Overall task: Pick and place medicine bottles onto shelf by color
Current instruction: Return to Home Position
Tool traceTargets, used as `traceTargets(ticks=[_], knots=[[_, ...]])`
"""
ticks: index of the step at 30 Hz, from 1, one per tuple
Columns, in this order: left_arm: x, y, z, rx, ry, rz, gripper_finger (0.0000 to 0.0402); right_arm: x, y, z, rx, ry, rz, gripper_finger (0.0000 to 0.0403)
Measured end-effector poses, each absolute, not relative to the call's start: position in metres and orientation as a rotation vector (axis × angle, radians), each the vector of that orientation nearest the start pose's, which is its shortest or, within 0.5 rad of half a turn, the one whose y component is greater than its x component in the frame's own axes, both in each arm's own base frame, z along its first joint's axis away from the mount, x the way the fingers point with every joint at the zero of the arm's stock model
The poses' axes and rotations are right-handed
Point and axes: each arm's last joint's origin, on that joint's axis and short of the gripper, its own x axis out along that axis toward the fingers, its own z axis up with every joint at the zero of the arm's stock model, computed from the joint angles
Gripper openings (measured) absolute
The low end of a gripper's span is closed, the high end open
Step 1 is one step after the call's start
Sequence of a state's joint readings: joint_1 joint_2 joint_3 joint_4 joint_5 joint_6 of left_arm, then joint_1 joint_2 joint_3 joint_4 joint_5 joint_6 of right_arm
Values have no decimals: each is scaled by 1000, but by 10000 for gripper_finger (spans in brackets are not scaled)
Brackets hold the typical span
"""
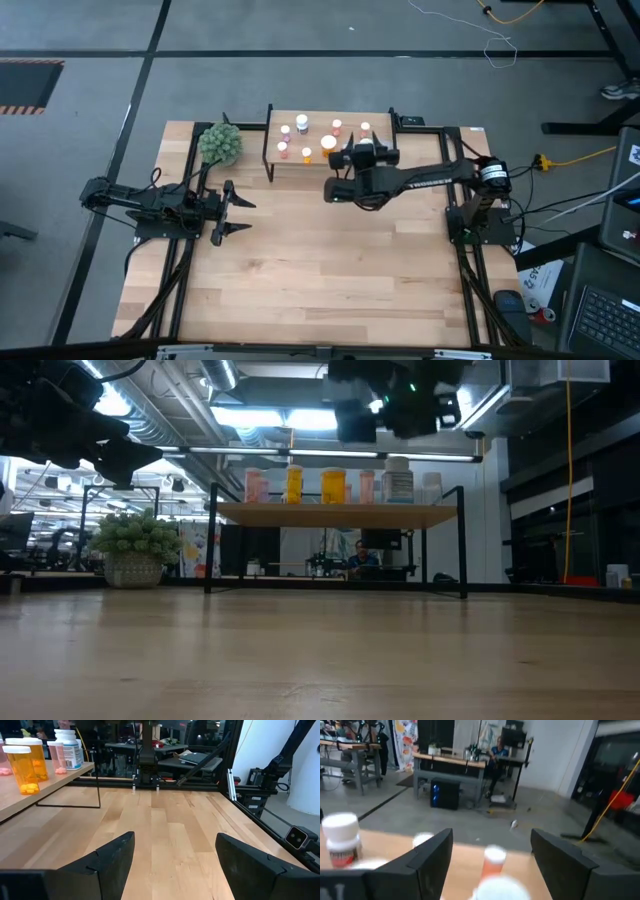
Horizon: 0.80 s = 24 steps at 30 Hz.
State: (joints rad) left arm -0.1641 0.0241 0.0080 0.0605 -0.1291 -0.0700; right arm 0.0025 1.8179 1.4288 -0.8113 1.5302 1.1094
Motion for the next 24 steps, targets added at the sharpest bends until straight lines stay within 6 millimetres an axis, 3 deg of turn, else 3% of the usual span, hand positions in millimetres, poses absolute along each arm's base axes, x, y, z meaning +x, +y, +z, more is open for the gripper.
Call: traceTargets(ticks=[9,12,18,21,24], knots=[[98,-12,170,-76,-42,-36,274,374,-27,333,-204,204,-1555,272],[98,-12,170,-76,-42,-36,274,377,-15,361,-196,255,-1473,272],[98,-12,170,-76,-42,-36,274,380,25,407,-16,452,-883,272],[98,-12,170,-76,-43,-37,274,375,47,414,7,574,-554,272],[98,-12,170,-76,-42,-36,274,368,69,409,-58,717,-300,272]])
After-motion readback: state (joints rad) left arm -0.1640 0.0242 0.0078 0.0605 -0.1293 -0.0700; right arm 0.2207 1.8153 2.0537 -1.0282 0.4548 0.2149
